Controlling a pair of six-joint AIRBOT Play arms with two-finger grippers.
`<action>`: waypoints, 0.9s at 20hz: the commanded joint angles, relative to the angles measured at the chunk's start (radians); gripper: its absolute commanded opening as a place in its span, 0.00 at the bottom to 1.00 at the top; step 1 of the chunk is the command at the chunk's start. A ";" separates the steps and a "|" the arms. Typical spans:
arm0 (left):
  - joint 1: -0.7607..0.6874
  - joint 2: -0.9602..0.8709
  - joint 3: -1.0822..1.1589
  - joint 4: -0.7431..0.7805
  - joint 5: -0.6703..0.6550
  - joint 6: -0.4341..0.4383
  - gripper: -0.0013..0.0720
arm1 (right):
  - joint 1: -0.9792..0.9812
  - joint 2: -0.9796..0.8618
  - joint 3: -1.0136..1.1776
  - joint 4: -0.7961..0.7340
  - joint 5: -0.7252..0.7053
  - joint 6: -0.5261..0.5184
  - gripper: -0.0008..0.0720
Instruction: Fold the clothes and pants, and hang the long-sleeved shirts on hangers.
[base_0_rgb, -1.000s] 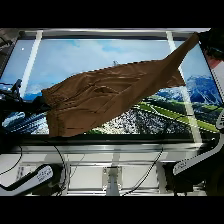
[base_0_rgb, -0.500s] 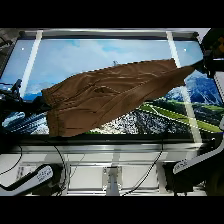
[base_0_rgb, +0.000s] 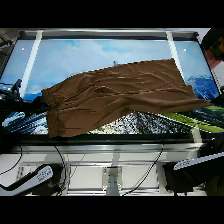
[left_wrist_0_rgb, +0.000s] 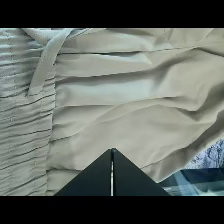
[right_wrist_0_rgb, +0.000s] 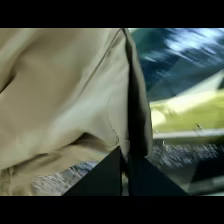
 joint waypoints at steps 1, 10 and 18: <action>0.000 0.001 0.000 0.000 -0.006 0.000 0.04 | -0.008 -0.008 -0.059 -0.042 0.009 0.015 0.03; 0.011 0.001 0.000 0.159 0.077 -0.002 0.38 | 0.025 -0.011 0.122 0.119 -0.073 0.015 0.53; 0.032 0.069 -0.074 0.153 0.108 -0.054 0.04 | 0.175 -0.008 0.140 0.360 -0.114 -0.151 0.03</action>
